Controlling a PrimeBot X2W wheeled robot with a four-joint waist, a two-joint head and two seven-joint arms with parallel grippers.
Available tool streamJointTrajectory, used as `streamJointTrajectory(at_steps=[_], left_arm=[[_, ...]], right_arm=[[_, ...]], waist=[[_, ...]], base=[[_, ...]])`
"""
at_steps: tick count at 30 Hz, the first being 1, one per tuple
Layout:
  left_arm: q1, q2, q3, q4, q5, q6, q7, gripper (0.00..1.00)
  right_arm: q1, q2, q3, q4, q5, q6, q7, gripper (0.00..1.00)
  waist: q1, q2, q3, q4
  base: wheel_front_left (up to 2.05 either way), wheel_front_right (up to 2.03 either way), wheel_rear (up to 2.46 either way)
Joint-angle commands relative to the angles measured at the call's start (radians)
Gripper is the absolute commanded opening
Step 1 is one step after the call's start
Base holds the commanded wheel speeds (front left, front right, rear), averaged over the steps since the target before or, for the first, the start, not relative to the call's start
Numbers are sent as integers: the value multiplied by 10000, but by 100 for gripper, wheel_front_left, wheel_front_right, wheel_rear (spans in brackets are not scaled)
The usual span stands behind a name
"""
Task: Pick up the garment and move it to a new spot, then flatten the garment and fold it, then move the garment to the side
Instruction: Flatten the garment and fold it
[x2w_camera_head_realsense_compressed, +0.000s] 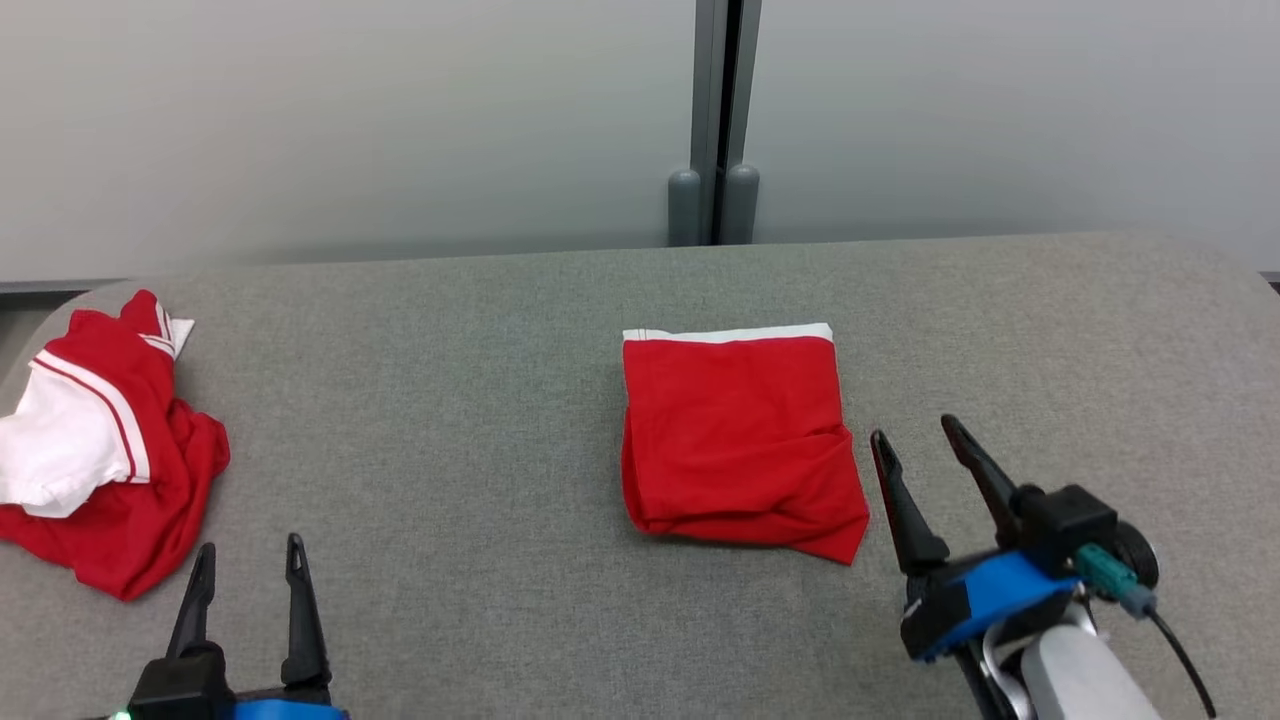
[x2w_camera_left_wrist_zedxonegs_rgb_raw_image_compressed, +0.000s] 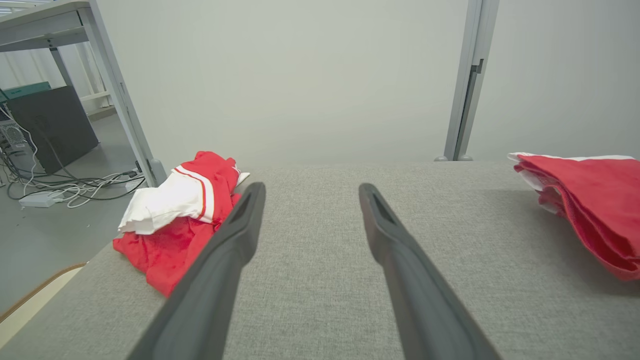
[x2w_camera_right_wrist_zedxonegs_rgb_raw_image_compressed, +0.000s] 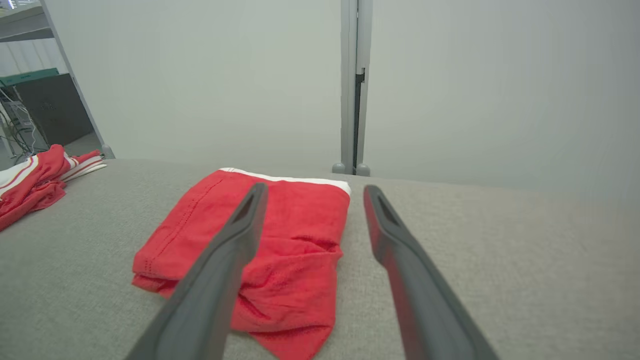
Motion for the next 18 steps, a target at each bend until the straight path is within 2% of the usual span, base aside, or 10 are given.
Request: streamJointTrajectory(at_steps=[1, 5, 11, 18], left_arm=[[-317, 50, -5, -93, -42, -34, -23, 100], [-667, 15, -152, -172, -78, -62, -23, 100], [-1240, -17, -242, -152, -141, -162, -25, 100], [-1616, -60, -300, -145, -164, -192, -23, 100]], right_arm=[[-768, -162, 139, 267, -116, 5, -37, 100], [-2473, -366, 410, 1071, -257, 5, 249, 100], [-4505, -572, 469, 3056, -211, 5, 1157, 100], [-5145, -491, 382, 5220, 28, 4, 1790, 100]], waist=[[0, 0, 304, 149], [0, 0, 871, 353], [0, 0, 1630, 623], [0, 0, 2083, 785]], base=[[0, 0, 0], [0, 0, 0], [0, 0, 0], [0, 0, 0]])
